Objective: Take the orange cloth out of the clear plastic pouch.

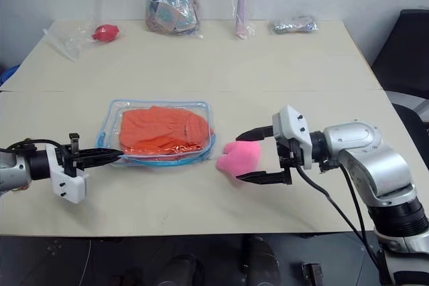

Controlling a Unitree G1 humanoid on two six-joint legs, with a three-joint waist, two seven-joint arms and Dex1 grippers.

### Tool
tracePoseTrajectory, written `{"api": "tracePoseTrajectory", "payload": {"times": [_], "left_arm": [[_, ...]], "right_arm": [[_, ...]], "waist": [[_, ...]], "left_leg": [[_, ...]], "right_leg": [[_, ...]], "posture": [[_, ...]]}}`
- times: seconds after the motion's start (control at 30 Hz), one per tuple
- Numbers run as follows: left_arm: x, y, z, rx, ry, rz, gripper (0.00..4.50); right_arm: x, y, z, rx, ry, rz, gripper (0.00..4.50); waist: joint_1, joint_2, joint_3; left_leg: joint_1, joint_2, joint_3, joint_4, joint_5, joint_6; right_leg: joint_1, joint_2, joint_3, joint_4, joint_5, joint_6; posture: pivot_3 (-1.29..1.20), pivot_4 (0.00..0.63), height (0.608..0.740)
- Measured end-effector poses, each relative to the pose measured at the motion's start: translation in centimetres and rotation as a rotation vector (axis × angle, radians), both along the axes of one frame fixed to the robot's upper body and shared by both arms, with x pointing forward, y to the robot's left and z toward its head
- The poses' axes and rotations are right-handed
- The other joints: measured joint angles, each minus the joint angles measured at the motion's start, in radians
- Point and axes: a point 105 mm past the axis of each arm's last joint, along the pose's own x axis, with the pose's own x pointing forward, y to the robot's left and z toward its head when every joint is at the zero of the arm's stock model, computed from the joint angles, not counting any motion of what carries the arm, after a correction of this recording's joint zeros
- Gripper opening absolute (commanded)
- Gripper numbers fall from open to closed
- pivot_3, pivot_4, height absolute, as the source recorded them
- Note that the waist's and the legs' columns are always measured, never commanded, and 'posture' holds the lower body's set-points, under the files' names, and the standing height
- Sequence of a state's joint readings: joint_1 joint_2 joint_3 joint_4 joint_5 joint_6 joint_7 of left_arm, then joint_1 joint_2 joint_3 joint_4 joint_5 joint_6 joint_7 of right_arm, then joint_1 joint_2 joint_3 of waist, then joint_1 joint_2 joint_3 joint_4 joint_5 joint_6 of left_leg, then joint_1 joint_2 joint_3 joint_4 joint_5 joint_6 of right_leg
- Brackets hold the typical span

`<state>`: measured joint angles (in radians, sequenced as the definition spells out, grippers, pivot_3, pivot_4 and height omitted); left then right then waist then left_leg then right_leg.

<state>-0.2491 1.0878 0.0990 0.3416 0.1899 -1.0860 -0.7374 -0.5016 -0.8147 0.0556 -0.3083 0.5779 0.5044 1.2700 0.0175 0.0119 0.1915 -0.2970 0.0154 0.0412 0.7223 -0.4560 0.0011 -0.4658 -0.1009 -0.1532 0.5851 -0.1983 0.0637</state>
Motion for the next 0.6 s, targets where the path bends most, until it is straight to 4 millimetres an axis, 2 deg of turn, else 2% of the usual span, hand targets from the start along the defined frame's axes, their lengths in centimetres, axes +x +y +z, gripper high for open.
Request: {"api": "tracePoseTrajectory", "payload": {"times": [0.1, 0.2, 0.37, 0.47, 0.6], "left_arm": [[0.0, 0.6, -0.6, 0.009, 0.028, 0.017, 0.02], [0.1, 1.3, -0.9, 0.006, 0.063, 0.064, 0.62], [-0.7, 2.0, -1.8, -0.049, 0.182, 0.159, 2.23], [-1.3, 2.4, -1.3, -0.148, 0.254, 0.266, 3.19], [-2.8, 3.1, 0.2, -0.275, 0.38, 0.428, 3.19]], "right_arm": [[0.0, 0.0, 0.0, 0.001, -0.002, -0.004, 4.5], [0.1, 0.0, 0.0, 0.002, -0.004, -0.006, 4.5], [0.0, -0.2, -0.2, 0.003, 0.0, -0.011, 4.5], [0.1, -0.3, 0.0, 0.004, -0.015, -0.016, 4.5], [0.6, -0.5, 0.1, 0.007, -0.035, -0.038, 4.5]], "waist": [[-0.003, 0.0, 0.0], [-0.006, 0.0, 0.0], [-0.012, 0.0, 0.0], [-0.019, 0.0, 0.0], [-0.021, 0.0, 0.0]], "left_leg": [[0.0, 0.0, 0.0, 0.0, 0.0, 0.0], [0.0, 0.0, 0.0, 0.0, 0.0, 0.0], [0.0, 0.0, 0.0, 0.0, 0.0, 0.0], [0.0, 0.001, -0.001, 0.0, 0.0, 0.0], [0.0, 0.001, -0.001, -0.001, 0.0, 0.0]], "right_leg": [[0.0, 0.0, 0.0, 0.0, 0.0, 0.0], [0.0, 0.0, 0.0, 0.0, 0.0, 0.0], [0.0, 0.0, 0.0, 0.0, 0.0, 0.0], [0.0, 0.0, 0.0, 0.0, 0.0, 0.0], [0.0, 0.0, 0.0, 0.0, 0.0, 0.0]], "posture": [[0.0, 0.15, 0.74], [0.0, 0.15, 0.74], [0.0, 0.15, 0.74], [0.0, 0.15, 0.74], [0.0, 0.15, 0.74]]}}
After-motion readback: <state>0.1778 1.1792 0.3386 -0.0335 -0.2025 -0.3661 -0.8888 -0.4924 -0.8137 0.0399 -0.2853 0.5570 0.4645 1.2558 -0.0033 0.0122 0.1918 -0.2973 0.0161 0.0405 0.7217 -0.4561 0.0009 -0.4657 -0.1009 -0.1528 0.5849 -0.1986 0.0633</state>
